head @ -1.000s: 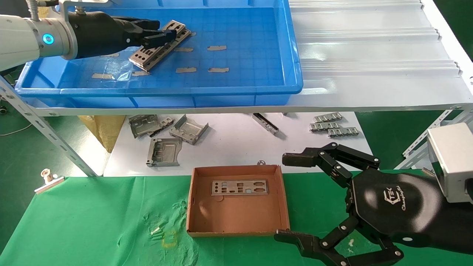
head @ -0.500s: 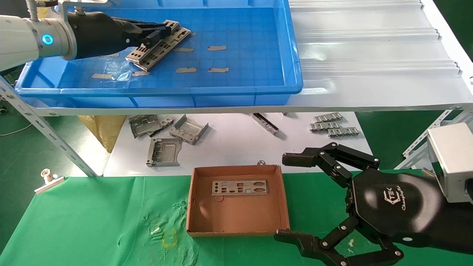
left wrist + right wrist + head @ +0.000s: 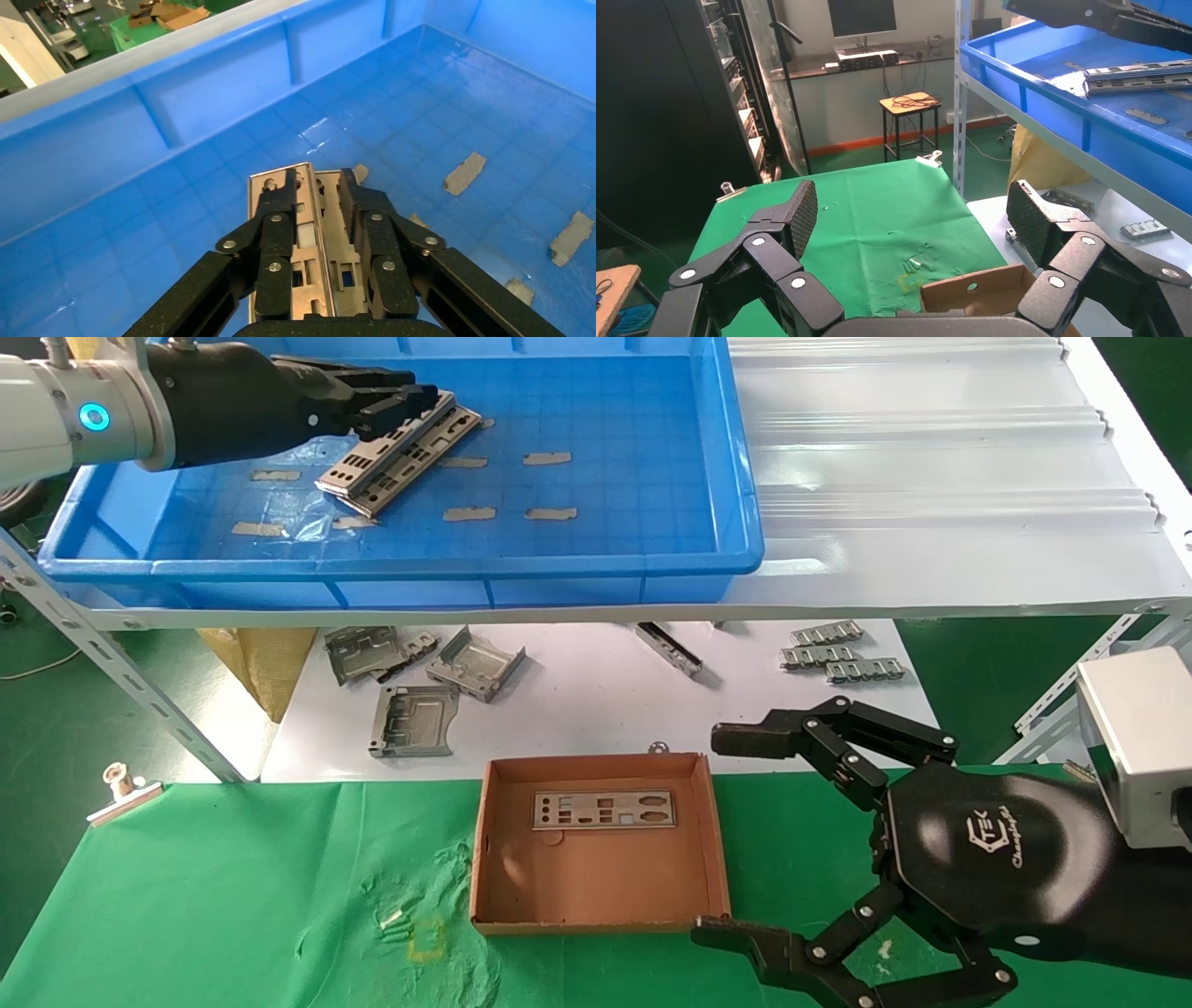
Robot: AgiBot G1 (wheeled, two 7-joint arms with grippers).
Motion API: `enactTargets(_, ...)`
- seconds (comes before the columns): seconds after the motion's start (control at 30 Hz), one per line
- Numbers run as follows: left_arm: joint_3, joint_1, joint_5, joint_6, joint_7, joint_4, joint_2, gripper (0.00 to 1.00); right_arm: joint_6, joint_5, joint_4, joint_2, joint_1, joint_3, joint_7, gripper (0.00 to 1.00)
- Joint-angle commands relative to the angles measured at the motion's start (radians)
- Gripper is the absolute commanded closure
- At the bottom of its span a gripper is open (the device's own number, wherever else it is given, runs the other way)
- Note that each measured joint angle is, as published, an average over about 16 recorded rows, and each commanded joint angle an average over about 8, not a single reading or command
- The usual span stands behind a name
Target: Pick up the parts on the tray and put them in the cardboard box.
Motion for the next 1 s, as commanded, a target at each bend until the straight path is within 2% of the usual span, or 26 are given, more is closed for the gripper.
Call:
enactTargets(0.03, -0.002, -0.002, -0.002, 0.001, 0.004, 0.000, -0.004, 0.00, 0.000, 0.000, 0.000, 0.000, 0.000, 0.000, 0.000, 0.00)
enactTargets(0.63, -0.003, 0.012, -0.005, -0.040, -0.022, 0.025, 0.009, 0.00, 0.000, 0.000, 0.000, 0.000, 0.000, 0.000, 0.000, 0.00)
enactTargets(0.67, -0.004, 0.013, -0.005, -0.042, -0.024, 0.026, 0.010, 0.02, 0.000, 0.000, 0.000, 0.000, 0.000, 0.000, 0.000, 0.00)
enactTargets(0.73, -0.005, 0.015, -0.007, -0.046, -0.030, 0.027, 0.012, 0.22, 0.000, 0.000, 0.000, 0.000, 0.000, 0.000, 0.000, 0.00)
enactTargets(0.9, -0.012, 0.023, -0.017, -0.055, -0.051, 0.034, 0.018, 0.84, 0.000, 0.000, 0.000, 0.000, 0.000, 0.000, 0.000, 0.00)
enactTargets(0.93, -0.013, 0.025, -0.019, -0.057, -0.056, 0.035, 0.019, 0.94, 0.000, 0.000, 0.000, 0.000, 0.000, 0.000, 0.000, 0.00)
enactTargets(1.0, -0.016, 0.029, -0.023, -0.061, -0.065, 0.037, 0.021, 1.00, 0.000, 0.000, 0.000, 0.000, 0.000, 0.000, 0.000, 0.00)
